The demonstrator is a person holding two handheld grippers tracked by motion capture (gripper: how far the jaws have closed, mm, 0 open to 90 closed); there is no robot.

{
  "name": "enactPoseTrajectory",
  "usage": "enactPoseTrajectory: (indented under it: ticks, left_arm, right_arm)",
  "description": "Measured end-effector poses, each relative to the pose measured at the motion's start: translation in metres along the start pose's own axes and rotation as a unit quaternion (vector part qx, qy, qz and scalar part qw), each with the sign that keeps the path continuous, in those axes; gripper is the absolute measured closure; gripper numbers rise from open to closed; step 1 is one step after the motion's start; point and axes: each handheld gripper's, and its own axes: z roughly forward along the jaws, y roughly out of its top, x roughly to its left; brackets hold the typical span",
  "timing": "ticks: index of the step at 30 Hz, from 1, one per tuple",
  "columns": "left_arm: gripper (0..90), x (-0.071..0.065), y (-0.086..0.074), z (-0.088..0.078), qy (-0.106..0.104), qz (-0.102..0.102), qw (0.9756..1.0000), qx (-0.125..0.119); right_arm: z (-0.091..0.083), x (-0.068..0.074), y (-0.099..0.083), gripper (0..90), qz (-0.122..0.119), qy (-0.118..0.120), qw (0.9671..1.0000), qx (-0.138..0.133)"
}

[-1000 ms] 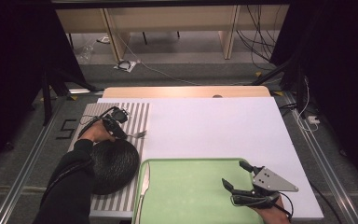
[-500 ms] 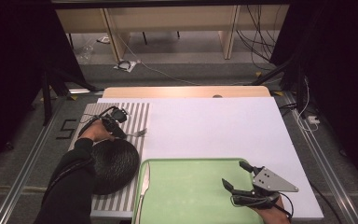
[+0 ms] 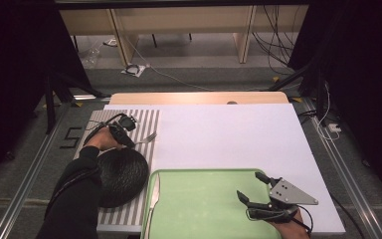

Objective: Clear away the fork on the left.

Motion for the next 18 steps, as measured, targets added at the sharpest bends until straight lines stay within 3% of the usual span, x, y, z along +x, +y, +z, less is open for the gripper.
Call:
enactPoseTrajectory:
  ticks: [7, 12, 18]
  left_arm:
    - [81.6, -0.003, 0.0016, 0.0003, -0.001, 0.017, 0.9998, 0.004]
    - [83.5, -0.0035, 0.0024, 0.0, 0.001, 0.015, 0.9999, 0.006]
    - [83.9, -0.0024, 0.0037, -0.0008, 0.03, 0.011, 0.9995, 0.001]
  right_arm:
    - [-0.0001, 0.0003, 0.0001, 19.8, 0.0, 0.001, 1.0, 0.001]
    - [0.0008, 0.0005, -0.0001, 19.8, 0.001, 0.001, 1.0, -0.001]
    - [0.001, 0.0008, 0.0, 19.8, 0.001, 0.001, 1.0, -0.001]
